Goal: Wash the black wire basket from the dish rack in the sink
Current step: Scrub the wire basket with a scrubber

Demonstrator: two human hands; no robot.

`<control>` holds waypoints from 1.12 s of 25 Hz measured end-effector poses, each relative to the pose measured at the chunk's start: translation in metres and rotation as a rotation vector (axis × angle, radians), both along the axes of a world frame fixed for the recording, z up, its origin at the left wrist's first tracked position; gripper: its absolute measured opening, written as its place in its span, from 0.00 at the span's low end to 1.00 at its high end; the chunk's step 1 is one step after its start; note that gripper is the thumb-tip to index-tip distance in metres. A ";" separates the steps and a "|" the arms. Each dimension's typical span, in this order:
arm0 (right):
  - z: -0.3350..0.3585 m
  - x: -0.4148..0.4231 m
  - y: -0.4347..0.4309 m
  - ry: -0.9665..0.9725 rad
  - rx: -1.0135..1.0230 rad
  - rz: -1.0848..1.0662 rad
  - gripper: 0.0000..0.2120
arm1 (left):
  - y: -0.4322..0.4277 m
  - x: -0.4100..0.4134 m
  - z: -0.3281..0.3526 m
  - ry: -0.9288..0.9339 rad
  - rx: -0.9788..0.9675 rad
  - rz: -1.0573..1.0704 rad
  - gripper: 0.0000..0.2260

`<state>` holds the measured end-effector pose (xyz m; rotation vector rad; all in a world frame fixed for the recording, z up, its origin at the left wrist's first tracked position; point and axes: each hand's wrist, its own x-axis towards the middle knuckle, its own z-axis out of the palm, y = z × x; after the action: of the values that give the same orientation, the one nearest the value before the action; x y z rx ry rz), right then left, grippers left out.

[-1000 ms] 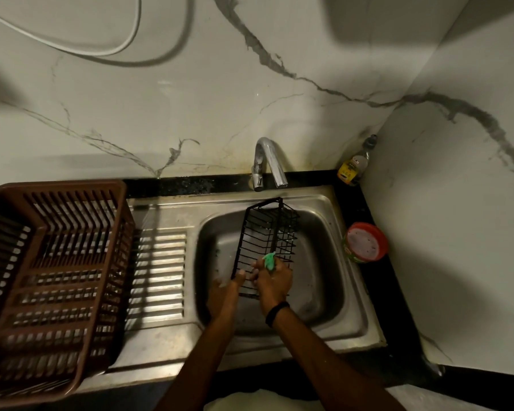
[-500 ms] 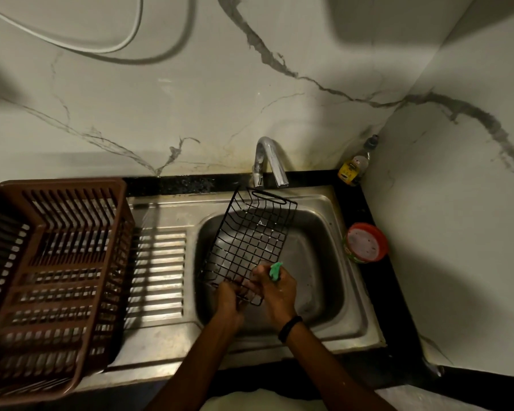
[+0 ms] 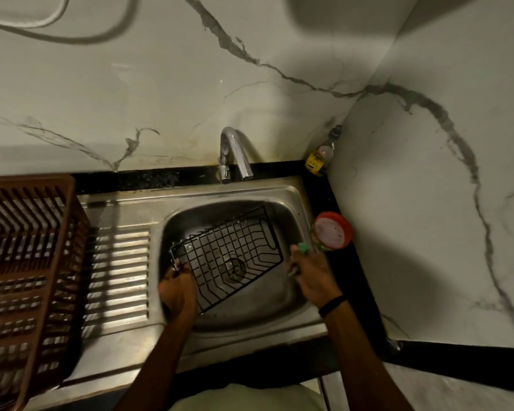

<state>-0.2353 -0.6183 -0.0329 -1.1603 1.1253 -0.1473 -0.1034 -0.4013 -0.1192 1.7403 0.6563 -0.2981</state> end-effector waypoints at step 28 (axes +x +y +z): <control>-0.041 0.036 -0.146 0.551 -0.949 0.737 0.09 | -0.001 0.029 0.041 0.198 -0.530 -0.078 0.14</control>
<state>-0.1989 -0.7647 -0.0737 -2.5089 1.0196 0.2631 -0.0741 -0.4024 -0.0783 1.2371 0.5853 -0.6435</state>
